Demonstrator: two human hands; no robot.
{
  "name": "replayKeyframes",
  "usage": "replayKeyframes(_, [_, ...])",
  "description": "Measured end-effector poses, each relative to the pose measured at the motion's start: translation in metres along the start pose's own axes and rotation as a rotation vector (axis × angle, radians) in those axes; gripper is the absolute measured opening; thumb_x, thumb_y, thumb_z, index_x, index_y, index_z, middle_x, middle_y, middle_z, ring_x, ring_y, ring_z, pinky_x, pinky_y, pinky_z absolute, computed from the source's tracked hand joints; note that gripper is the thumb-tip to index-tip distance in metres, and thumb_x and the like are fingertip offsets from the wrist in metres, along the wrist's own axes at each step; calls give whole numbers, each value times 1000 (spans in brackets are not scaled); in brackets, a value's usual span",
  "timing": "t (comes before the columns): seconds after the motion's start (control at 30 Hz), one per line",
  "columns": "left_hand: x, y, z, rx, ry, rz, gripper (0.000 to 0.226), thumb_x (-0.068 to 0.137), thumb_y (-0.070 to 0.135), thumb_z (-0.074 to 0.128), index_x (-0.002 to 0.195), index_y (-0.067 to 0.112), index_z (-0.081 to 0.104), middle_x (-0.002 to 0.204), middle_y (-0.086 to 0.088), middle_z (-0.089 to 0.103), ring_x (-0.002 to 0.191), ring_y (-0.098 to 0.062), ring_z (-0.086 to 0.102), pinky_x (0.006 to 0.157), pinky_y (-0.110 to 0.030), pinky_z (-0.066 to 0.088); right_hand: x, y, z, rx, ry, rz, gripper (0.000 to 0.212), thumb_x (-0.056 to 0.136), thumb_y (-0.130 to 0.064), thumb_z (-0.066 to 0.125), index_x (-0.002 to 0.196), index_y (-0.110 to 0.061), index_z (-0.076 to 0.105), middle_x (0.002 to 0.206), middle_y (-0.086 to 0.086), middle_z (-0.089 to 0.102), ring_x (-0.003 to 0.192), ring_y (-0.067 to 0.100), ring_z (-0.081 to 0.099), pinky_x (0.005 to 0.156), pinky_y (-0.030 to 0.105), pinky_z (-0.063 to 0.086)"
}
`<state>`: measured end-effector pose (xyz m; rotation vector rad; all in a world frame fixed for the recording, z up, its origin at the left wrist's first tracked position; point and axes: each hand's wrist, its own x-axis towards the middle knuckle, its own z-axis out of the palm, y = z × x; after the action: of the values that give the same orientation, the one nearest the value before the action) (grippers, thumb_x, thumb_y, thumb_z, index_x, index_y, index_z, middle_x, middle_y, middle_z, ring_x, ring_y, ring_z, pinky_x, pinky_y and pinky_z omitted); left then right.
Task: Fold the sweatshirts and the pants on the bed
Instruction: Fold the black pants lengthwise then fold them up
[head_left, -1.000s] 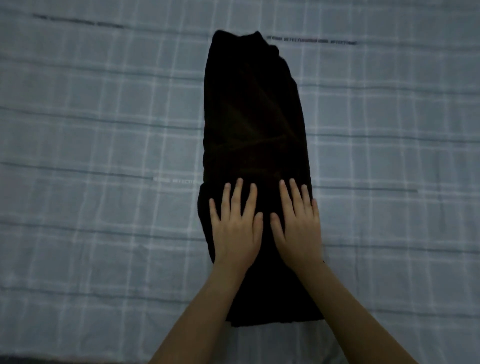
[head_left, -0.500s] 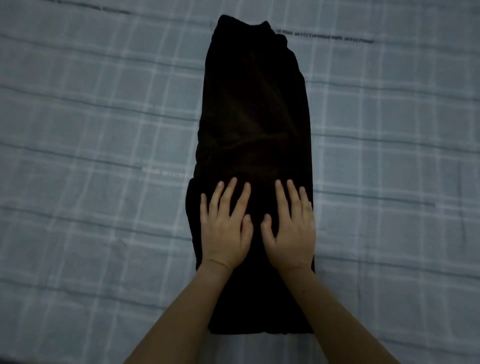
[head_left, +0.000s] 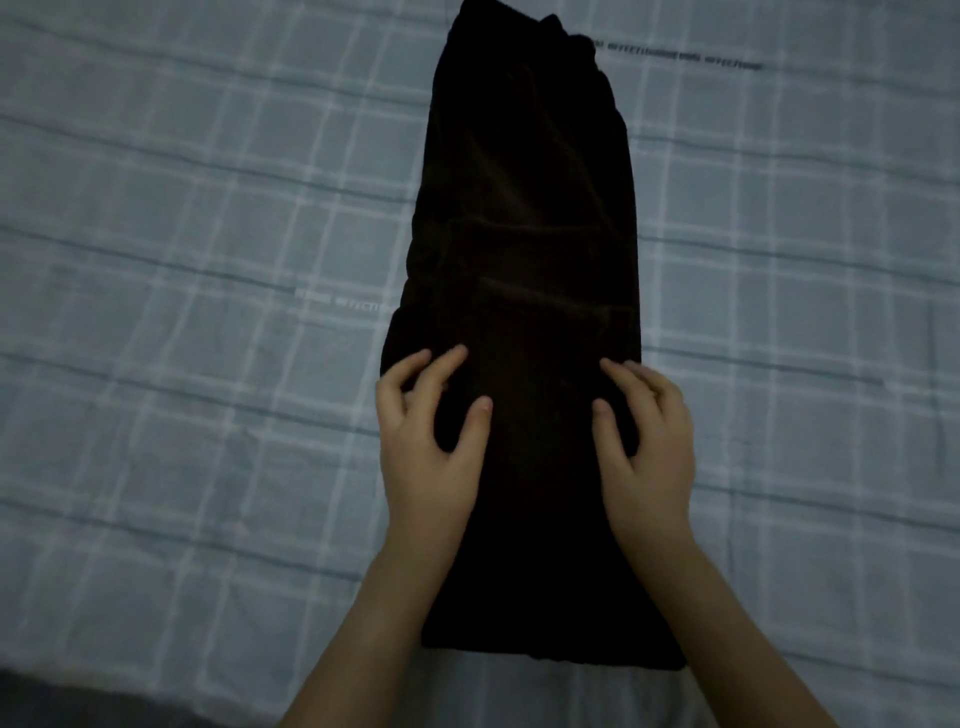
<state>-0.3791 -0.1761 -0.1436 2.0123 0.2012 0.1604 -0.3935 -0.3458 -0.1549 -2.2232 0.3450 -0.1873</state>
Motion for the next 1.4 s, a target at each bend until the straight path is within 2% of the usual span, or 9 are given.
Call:
replayKeyframes(0.13, [23, 16, 7, 46, -35, -193, 58, 88, 42, 67, 139, 43, 41, 124, 18, 54, 103, -12, 56, 87, -28, 51, 26, -16, -3, 240, 41, 248, 46, 93, -23, 67, 136, -33, 54, 119, -9, 59, 99, 1, 60, 90, 14, 49])
replayKeyframes(0.23, [40, 22, -1, -33, 29, -140, 47, 89, 35, 68, 132, 40, 48, 95, 16, 63, 74, -5, 60, 72, -10, 47, 36, -27, -18, 486, 116, 316, 43, 90, -14, 71, 127, -33, 62, 97, -6, 71, 81, 4, 68, 80, 18, 57])
replayKeyframes(0.47, [73, 5, 2, 15, -1, -171, 35, 91, 31, 67, 119, 30, 47, 93, 9, 63, 70, -5, 59, 63, -11, 46, 77, -17, 5, 252, 8, 198, 38, 90, -13, 69, 124, -26, 61, 94, -7, 64, 66, 1, 53, 71, 13, 51])
replayKeyframes(0.6, [72, -7, 5, 28, -24, -165, 38, 92, 36, 64, 122, 27, 42, 119, 3, 49, 89, -9, 57, 69, -11, 44, 76, -2, 9, 175, -61, 223, 46, 94, -26, 64, 137, -29, 50, 99, -15, 57, 74, 2, 55, 67, 12, 47])
replayKeyframes(0.73, [56, -6, -10, -30, -177, -121, 46, 87, 51, 60, 122, 54, 30, 129, 8, 47, 107, -9, 56, 84, -25, 49, 54, -1, -14, 132, -234, 146, 54, 97, -46, 52, 143, -59, 27, 117, -24, 56, 97, -7, 59, 75, 13, 44])
replayKeyframes(0.87, [37, -9, -20, 141, -389, -31, 54, 88, 58, 55, 131, 70, 25, 134, 11, 37, 116, -2, 46, 86, -13, 36, 35, -3, -27, 50, -436, 48, 61, 94, -53, 51, 141, -69, 16, 130, -23, 47, 111, -15, 48, 86, 16, 38])
replayKeyframes(0.97, [40, -7, -19, 112, -445, -82, 62, 87, 49, 63, 132, 72, 27, 127, 12, 33, 108, 9, 45, 75, -1, 40, 33, -10, -28, 123, -494, 68, 69, 91, -45, 62, 140, -69, 20, 130, -26, 45, 111, -24, 43, 84, 12, 42])
replayKeyframes(1.1, [27, -5, -25, -78, -479, -119, 65, 82, 49, 69, 135, 66, 36, 119, 14, 43, 109, 13, 47, 87, 2, 36, 10, -7, -42, 286, -471, 79, 65, 90, -38, 70, 141, -59, 36, 139, -37, 44, 127, -15, 43, 95, 1, 37])
replayKeyframes(1.4, [-5, -15, -24, 38, -465, -93, 65, 86, 44, 65, 135, 68, 31, 129, 15, 34, 112, 17, 41, 85, 5, 34, -17, 10, -41, 232, -433, 180, 68, 85, -42, 72, 138, -64, 36, 133, -33, 48, 122, -15, 47, 99, 19, 40])
